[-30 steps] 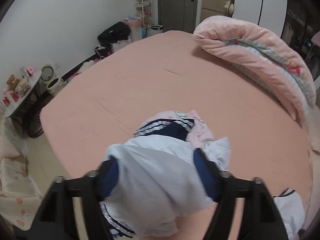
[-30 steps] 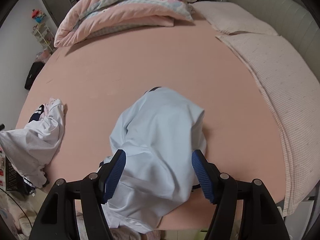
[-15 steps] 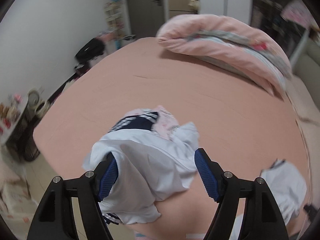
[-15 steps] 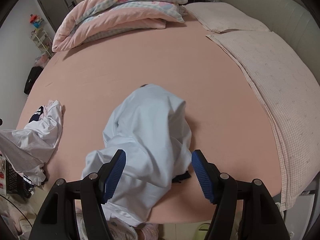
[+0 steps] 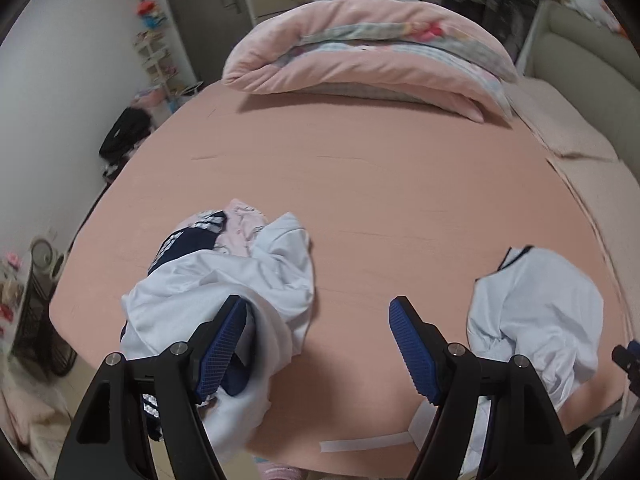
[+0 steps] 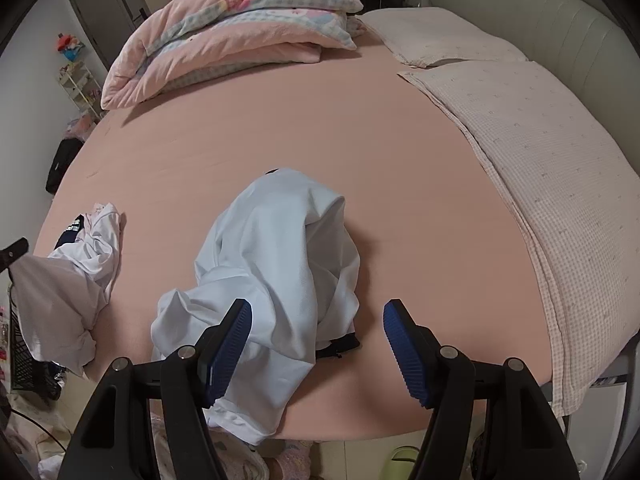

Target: Fold clothes

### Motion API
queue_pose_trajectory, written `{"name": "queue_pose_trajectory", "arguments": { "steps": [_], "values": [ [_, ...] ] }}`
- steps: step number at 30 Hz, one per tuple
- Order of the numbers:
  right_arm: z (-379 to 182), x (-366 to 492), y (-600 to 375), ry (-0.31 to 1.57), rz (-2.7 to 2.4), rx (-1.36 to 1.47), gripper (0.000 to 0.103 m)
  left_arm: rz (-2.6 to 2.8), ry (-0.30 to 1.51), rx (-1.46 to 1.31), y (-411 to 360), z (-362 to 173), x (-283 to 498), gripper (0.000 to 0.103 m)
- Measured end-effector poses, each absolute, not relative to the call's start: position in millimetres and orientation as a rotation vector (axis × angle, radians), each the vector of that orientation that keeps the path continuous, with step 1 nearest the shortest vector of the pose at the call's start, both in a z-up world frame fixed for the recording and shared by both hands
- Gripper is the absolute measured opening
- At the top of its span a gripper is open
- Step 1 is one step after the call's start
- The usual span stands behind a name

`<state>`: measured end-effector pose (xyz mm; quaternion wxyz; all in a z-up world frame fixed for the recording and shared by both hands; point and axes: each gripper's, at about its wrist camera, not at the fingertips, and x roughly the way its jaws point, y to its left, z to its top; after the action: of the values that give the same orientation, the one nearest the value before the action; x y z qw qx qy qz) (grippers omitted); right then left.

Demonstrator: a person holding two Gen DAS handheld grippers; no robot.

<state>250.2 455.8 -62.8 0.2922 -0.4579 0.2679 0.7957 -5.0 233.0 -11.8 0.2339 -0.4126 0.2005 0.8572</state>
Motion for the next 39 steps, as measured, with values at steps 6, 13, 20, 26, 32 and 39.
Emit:
{"name": "queue_pose_trajectory", "arguments": {
  "steps": [6, 13, 20, 26, 32, 39],
  "values": [
    [-64.9, 250.6, 454.4, 0.714, 2.130, -1.233, 0.068, 2.230, 0.585, -1.066, 268.8, -16.2, 32.3, 0.073],
    [-65.7, 249.3, 449.0, 0.688, 2.145, -1.247, 0.068, 2.085, 0.646, -1.092, 300.6, -54.1, 62.6, 0.073],
    [-65.8, 244.9, 440.8, 0.651, 2.164, -1.269, 0.068, 1.968, 0.530, -1.282, 304.7, -103.5, 63.0, 0.073],
    [-70.4, 232.3, 431.0, 0.661, 2.193, -1.298, 0.068, 1.934, 0.522, -1.324, 300.5, -124.7, 68.2, 0.073],
    [-70.7, 213.6, 417.9, 0.657, 2.228, -1.318, 0.068, 1.931, 0.482, -1.378, 294.6, -136.6, 60.9, 0.073],
    [-81.9, 190.5, 401.1, 0.601, 2.250, -1.373, 0.068, 1.890, 0.374, -1.461, 290.7, -156.0, 54.5, 0.073]
  ]
}}
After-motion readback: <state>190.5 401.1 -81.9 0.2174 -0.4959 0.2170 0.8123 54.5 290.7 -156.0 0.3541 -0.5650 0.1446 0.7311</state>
